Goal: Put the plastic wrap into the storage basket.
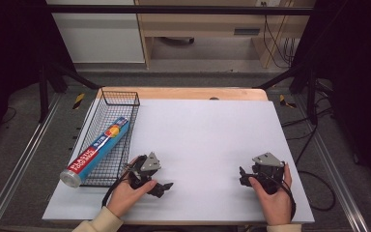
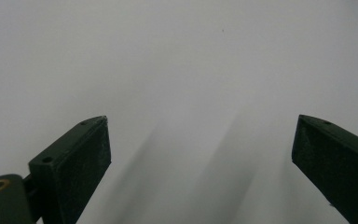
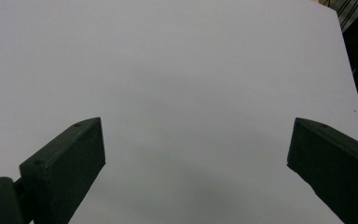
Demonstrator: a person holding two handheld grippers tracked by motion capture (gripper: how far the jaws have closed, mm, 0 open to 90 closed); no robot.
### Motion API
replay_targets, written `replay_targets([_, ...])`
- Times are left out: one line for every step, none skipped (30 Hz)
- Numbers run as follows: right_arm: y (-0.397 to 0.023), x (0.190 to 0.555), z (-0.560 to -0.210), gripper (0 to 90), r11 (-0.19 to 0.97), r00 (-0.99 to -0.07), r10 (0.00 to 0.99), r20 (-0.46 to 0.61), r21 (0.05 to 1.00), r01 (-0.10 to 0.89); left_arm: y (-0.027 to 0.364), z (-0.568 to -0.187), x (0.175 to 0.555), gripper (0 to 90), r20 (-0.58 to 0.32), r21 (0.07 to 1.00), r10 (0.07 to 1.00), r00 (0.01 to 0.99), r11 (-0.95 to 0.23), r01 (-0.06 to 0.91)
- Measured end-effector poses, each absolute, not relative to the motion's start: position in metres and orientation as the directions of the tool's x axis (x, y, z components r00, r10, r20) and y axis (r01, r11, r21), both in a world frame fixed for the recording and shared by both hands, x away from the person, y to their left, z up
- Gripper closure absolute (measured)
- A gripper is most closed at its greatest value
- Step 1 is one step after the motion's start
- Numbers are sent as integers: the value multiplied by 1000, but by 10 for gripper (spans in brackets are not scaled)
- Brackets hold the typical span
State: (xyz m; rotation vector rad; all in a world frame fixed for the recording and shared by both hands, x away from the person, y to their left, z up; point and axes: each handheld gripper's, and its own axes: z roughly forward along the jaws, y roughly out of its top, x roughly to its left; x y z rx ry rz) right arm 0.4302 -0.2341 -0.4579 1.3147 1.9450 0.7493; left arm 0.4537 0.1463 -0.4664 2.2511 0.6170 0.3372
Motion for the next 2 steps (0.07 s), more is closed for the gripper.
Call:
replay_targets([-234,431,-458,44,329,-275,940,-204,762,558,147,-466,453,46,58,742,534,844,-588,321])
replay_targets([-234,431,-459,45,322,-276,941,-195,763,560,147,-465,452,45,62,745,539,840,-585,321])
